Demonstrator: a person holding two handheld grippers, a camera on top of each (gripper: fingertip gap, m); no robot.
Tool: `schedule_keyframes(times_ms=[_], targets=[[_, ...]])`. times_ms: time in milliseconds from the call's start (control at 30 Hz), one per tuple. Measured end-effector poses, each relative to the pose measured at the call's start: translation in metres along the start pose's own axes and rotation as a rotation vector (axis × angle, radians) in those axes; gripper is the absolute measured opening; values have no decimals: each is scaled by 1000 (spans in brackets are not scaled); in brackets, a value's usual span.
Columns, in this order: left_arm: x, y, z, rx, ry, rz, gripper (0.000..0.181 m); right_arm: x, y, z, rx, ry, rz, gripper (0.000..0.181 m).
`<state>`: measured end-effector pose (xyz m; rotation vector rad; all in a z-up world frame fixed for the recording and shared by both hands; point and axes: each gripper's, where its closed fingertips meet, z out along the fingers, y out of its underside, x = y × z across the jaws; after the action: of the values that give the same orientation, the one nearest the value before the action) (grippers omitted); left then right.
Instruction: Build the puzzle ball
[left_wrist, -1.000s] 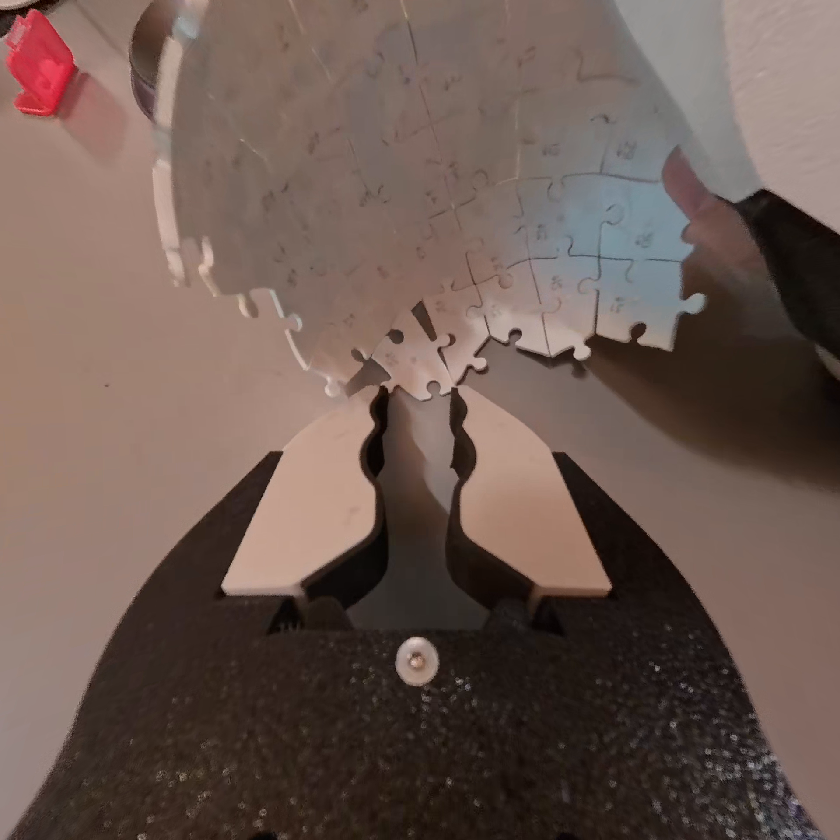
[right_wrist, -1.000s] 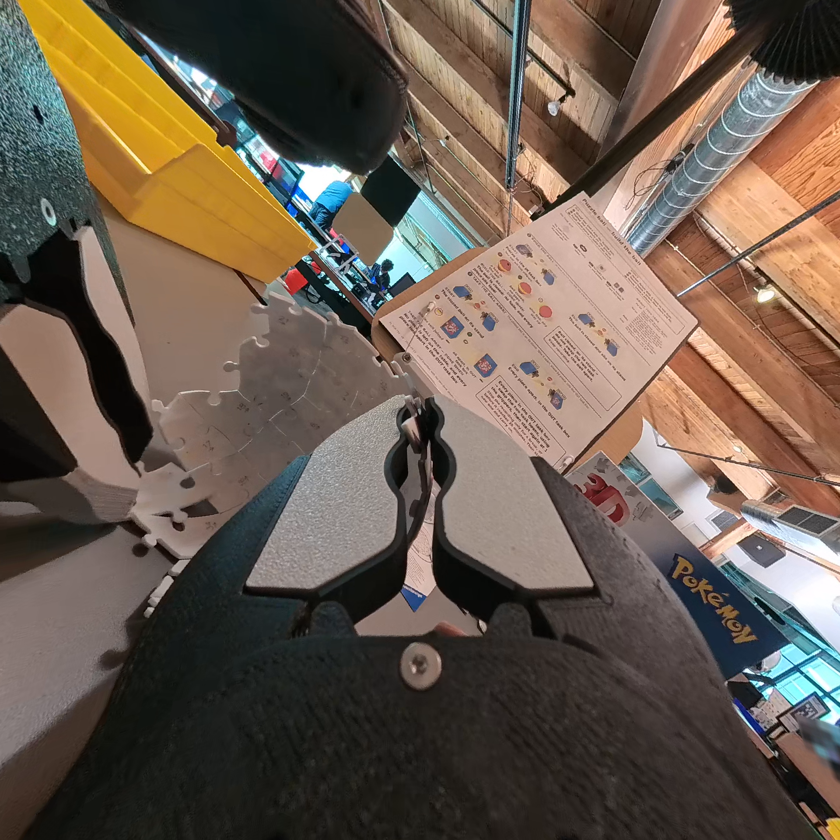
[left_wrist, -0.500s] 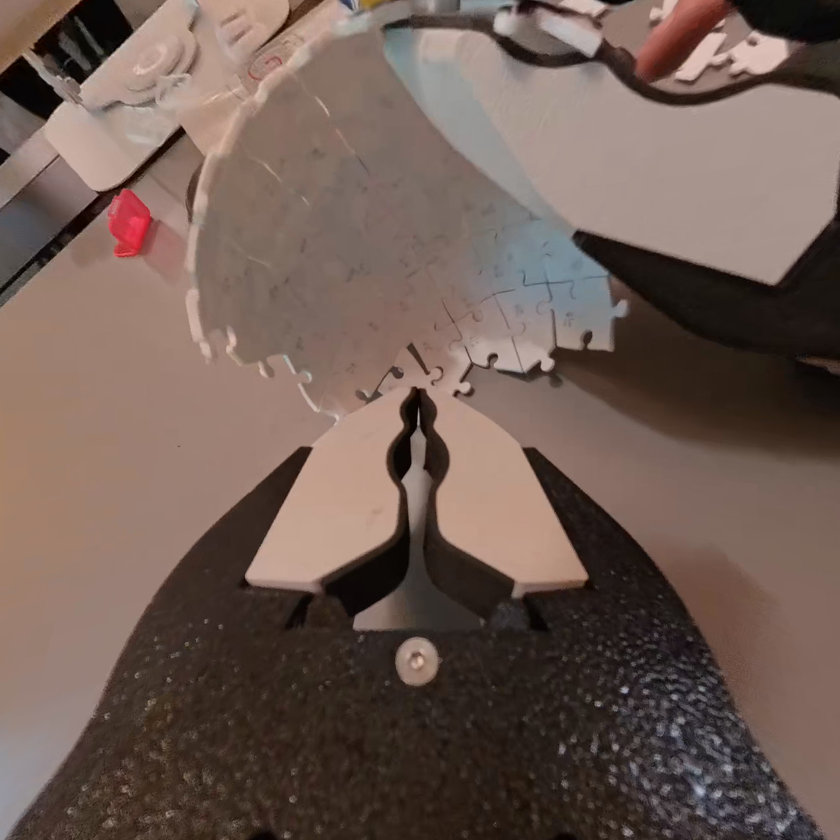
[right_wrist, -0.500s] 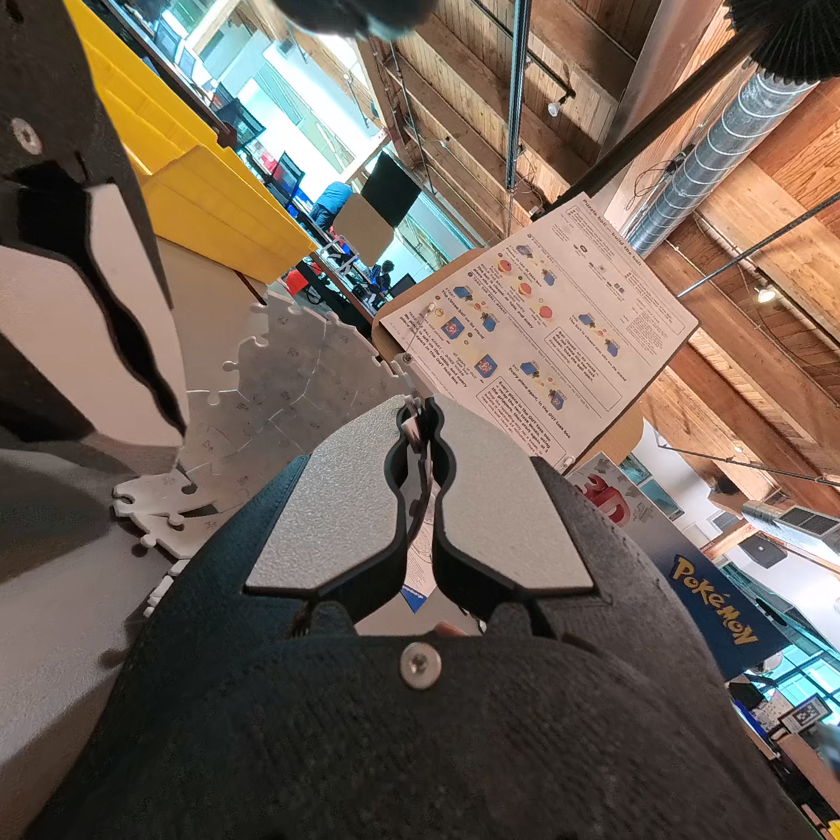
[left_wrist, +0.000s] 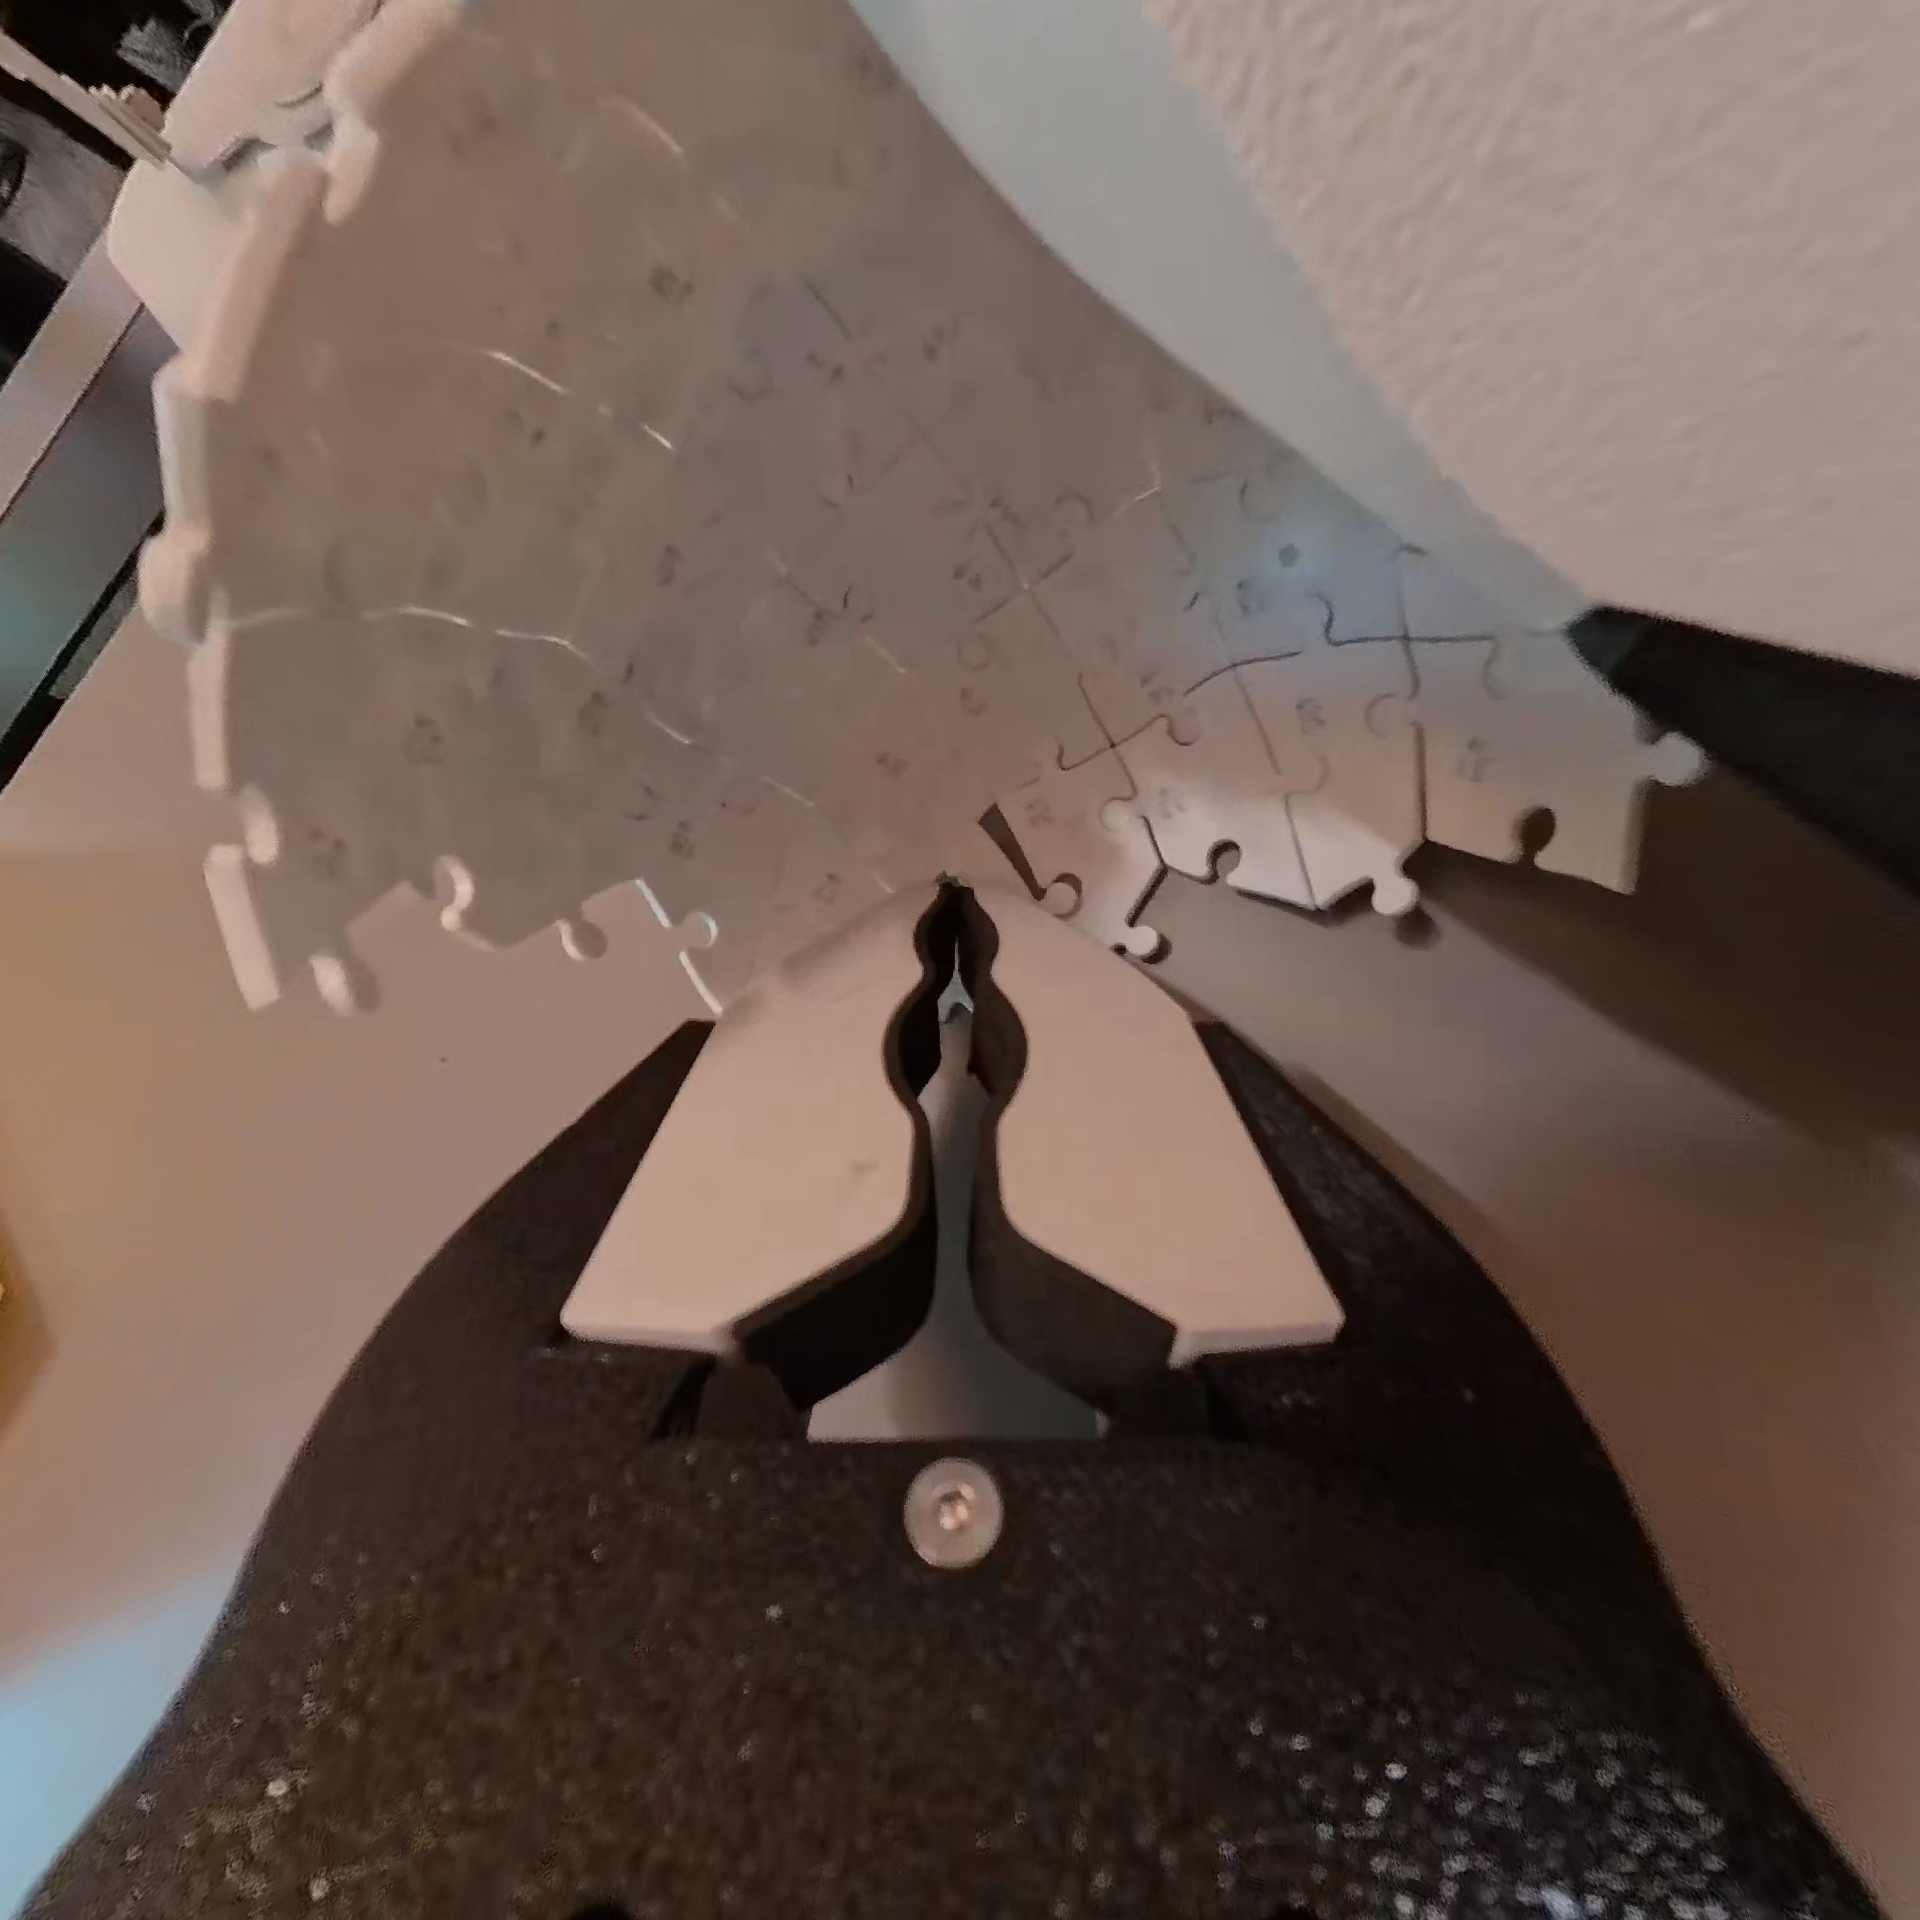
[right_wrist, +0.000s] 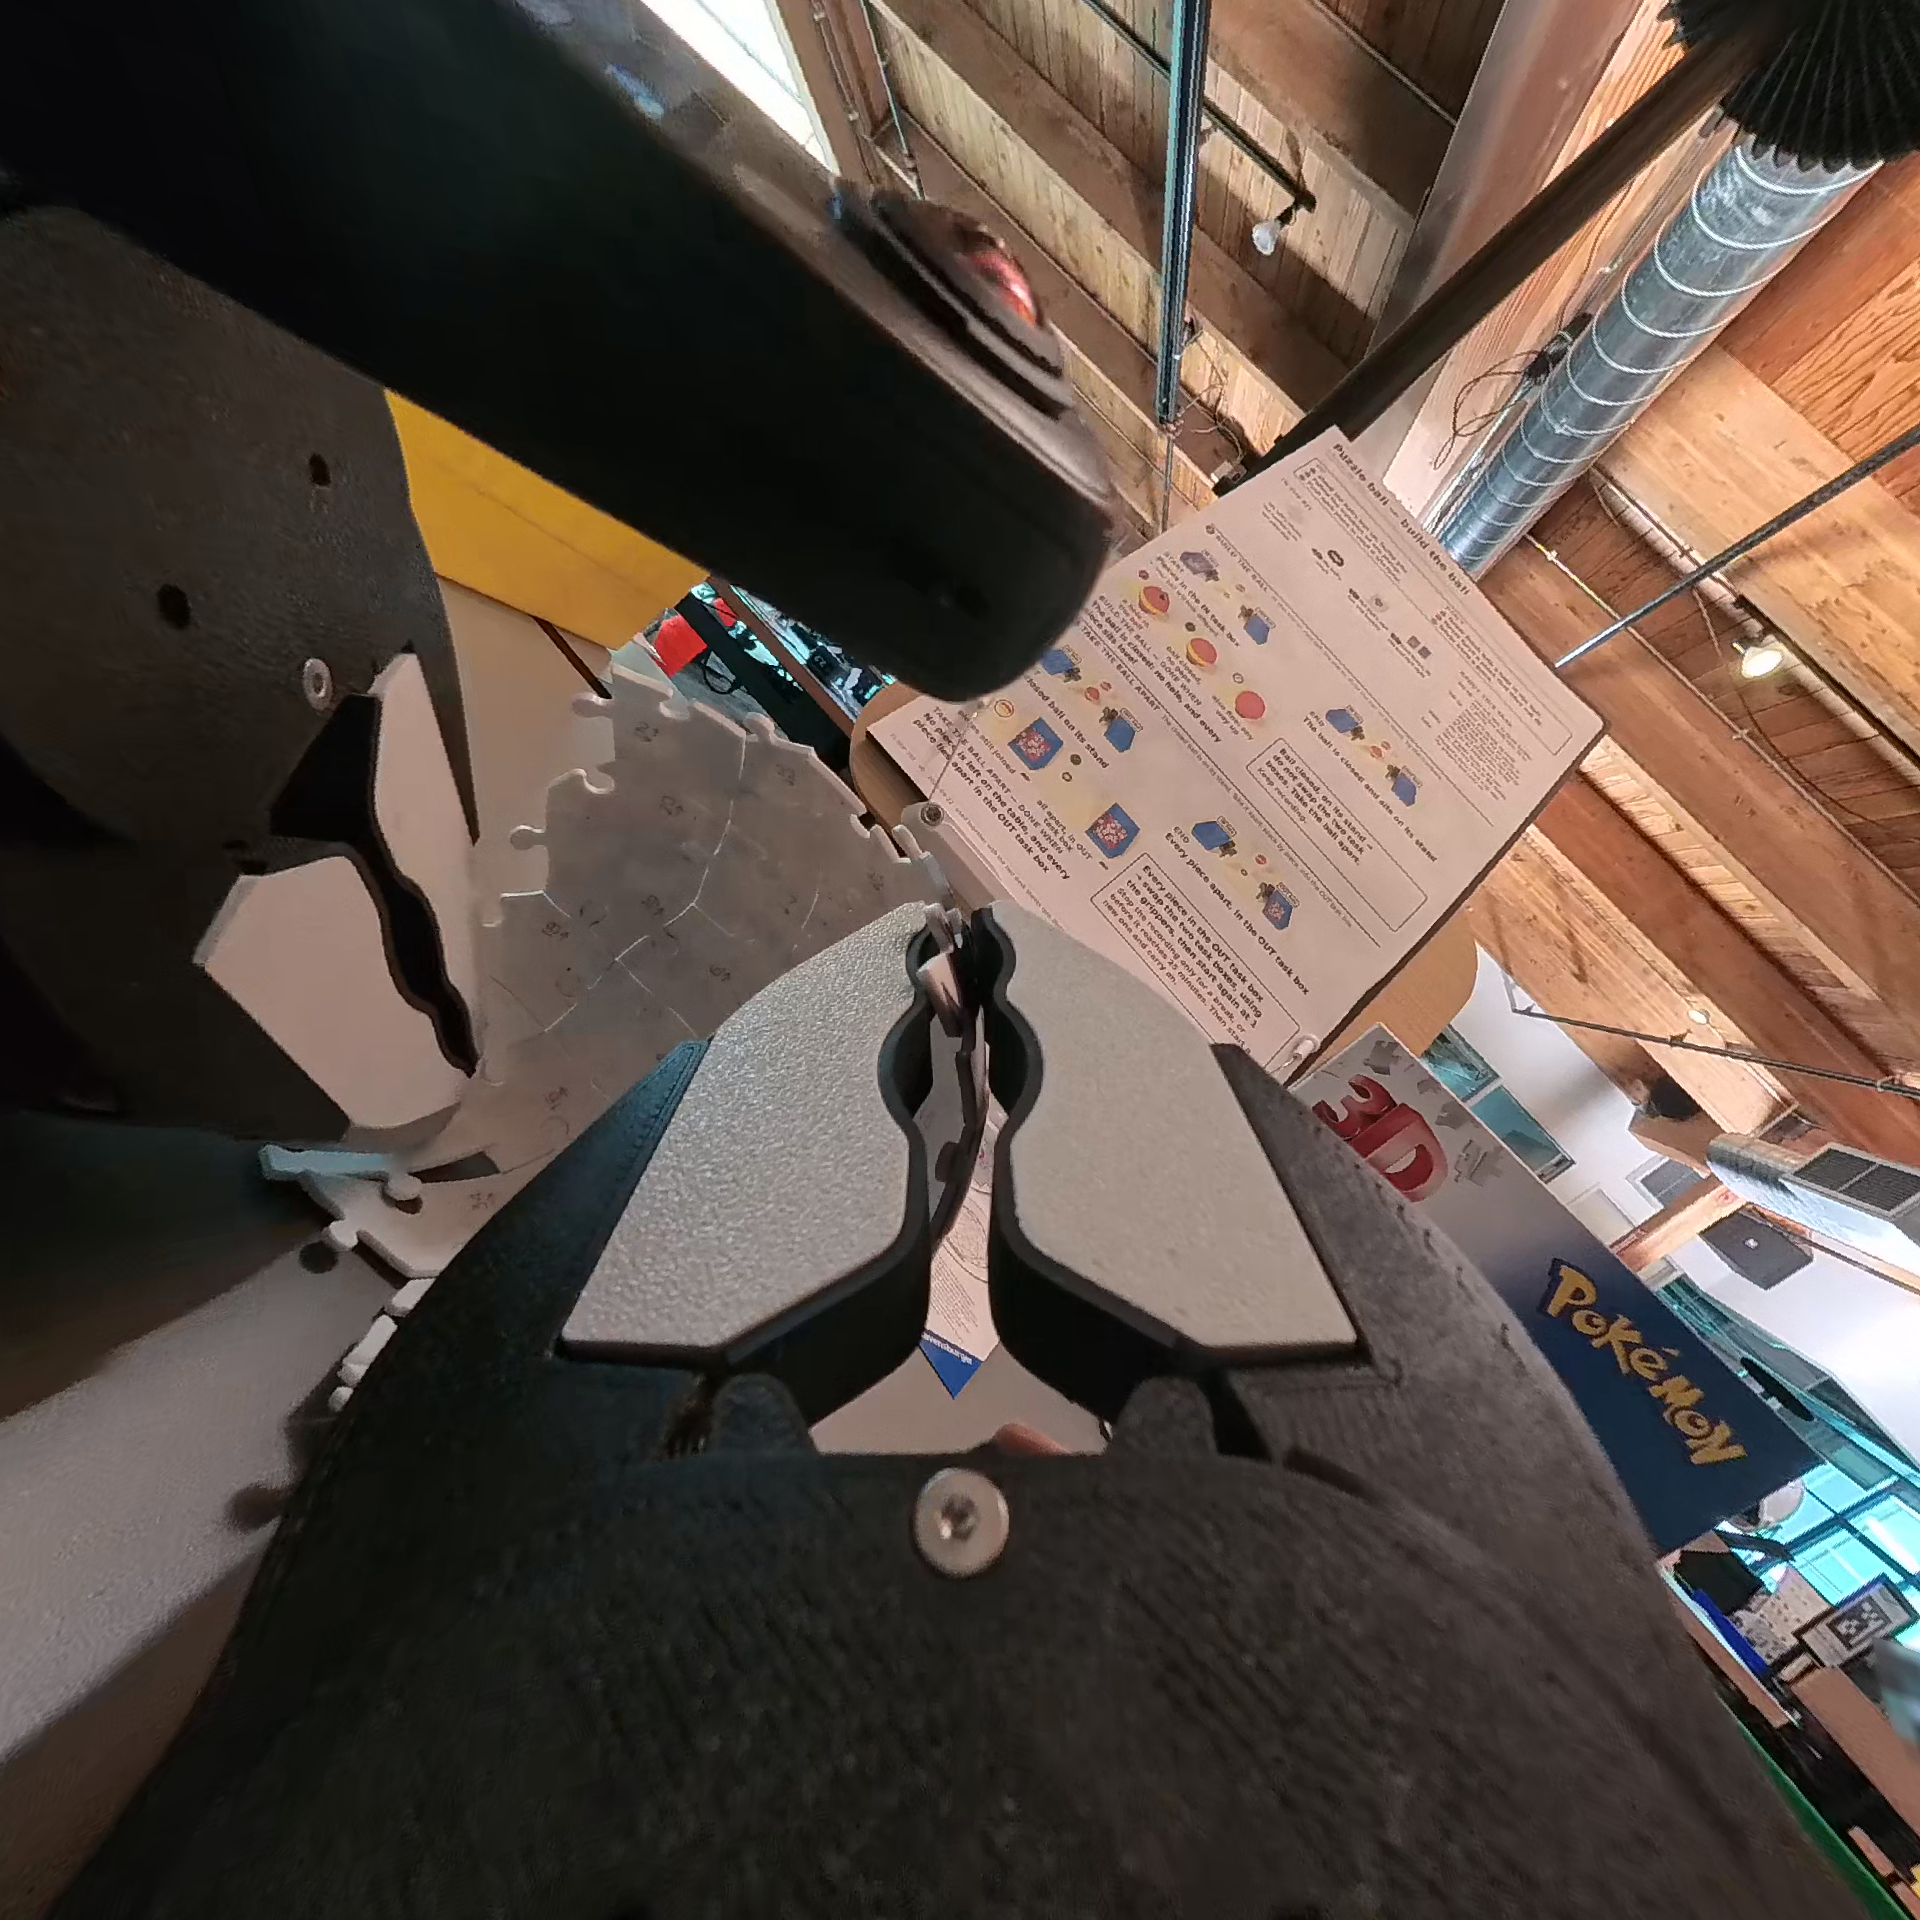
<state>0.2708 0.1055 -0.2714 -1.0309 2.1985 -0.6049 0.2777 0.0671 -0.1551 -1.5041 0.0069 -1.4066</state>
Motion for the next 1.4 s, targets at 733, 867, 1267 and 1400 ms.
schedule_keyframes(times_ms=[733, 867, 1267, 1400], targets=[[-1, -5, 2, 59, 35, 19, 0, -2, -4, 2, 26, -19, -12, 6], [-4, -8, -6, 86, 8, 12, 0, -1, -3, 2, 19, -14, -20, 5], [-7, 26, -17, -36, 6, -121, 5, 0, -3, 2, 21, -14, -29, 5], [-6, 25, -14, -54, 19, -157, 2, 0, -3, 2, 20, -14, -31, 5]])
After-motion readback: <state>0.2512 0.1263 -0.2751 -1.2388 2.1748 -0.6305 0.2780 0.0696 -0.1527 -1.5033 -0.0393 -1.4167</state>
